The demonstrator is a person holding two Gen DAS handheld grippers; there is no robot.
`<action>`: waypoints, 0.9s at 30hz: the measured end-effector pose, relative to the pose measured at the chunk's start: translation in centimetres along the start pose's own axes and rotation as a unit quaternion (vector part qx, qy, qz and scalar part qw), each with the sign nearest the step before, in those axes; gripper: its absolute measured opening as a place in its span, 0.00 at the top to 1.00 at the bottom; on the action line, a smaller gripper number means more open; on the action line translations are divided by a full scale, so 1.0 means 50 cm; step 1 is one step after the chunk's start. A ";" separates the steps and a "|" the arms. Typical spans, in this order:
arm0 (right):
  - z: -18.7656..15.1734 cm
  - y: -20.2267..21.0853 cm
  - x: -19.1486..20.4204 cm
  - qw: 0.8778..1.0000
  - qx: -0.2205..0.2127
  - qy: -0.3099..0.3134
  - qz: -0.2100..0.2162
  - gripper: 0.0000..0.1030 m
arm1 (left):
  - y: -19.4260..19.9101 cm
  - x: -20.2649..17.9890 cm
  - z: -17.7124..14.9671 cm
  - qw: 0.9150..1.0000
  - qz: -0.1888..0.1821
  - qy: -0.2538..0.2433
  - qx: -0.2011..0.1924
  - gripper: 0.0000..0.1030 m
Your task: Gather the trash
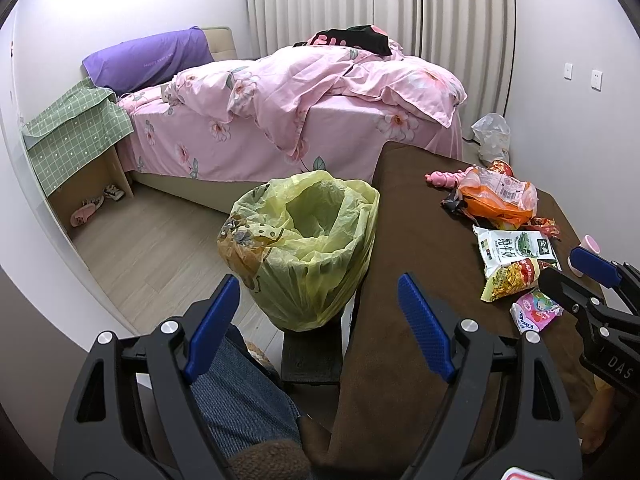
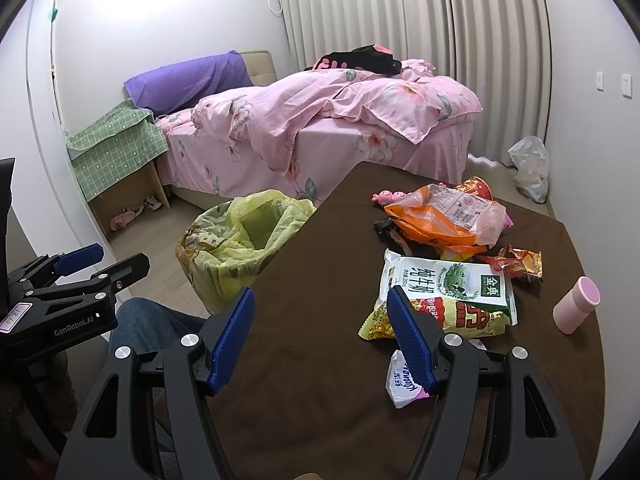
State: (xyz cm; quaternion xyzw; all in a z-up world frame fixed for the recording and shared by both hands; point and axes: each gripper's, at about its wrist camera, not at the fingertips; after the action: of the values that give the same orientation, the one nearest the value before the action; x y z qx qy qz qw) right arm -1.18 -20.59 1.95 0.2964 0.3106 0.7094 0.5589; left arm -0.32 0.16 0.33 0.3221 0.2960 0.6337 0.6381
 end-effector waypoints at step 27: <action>0.000 0.001 -0.001 1.000 -0.001 0.001 0.000 0.37 | 0.008 0.013 0.001 1.000 0.000 0.002 -0.001 0.25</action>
State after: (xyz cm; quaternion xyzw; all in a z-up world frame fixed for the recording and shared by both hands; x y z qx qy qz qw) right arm -1.21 -20.64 1.98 0.2956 0.3102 0.7100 0.5588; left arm -0.51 0.83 0.69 0.3196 0.2968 0.6348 0.6378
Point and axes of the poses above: each gripper's, at about its wrist camera, not at the fingertips, and y roughly against the way its jaws point, x to its left, z to its top, and after that the axes turned 13 degrees about x, right-handed
